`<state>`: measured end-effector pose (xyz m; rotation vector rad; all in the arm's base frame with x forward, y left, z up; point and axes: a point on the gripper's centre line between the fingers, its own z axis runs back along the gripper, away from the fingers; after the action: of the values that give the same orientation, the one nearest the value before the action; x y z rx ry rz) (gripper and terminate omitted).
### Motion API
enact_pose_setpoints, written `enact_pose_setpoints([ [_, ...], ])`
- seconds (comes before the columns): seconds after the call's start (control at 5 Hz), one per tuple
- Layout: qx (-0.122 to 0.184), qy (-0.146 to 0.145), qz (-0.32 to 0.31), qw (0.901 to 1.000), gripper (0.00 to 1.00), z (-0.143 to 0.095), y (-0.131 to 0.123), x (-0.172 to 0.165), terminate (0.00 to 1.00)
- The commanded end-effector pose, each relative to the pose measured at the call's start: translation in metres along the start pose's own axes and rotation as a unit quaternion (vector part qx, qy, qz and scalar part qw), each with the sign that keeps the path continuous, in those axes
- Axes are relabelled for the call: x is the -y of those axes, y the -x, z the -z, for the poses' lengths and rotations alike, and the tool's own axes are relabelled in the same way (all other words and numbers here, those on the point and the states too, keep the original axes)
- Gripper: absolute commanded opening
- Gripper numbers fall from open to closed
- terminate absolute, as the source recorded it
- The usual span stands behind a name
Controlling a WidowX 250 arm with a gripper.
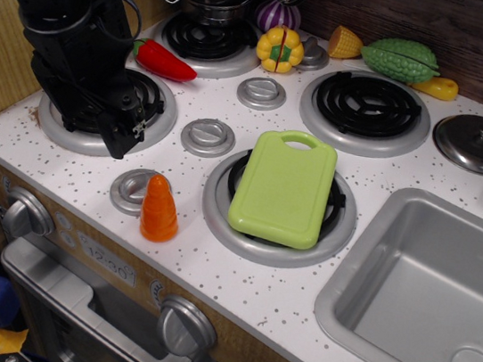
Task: Put carrot on cutting board
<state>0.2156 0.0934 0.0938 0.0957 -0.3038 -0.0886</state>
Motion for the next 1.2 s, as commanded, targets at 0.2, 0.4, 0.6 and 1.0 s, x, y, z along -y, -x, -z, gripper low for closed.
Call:
enact_pose_setpoints([
  [0.2, 0.019, 0.011, 0.003, 0.9998, 1.00, -0.005, -0.013, 0.009, 0.00],
  [0.4, 0.018, 0.014, -0.007, 0.9997, 1.00, -0.007, -0.025, 0.017, 0.00],
  [0.6, 0.019, 0.034, -0.012, 0.9992, 1.00, -0.009, -0.038, 0.030, 0.00],
  [1.0, 0.042, 0.035, -0.022, 0.9983, 1.00, 0.020, -0.033, 0.044, 0.00],
])
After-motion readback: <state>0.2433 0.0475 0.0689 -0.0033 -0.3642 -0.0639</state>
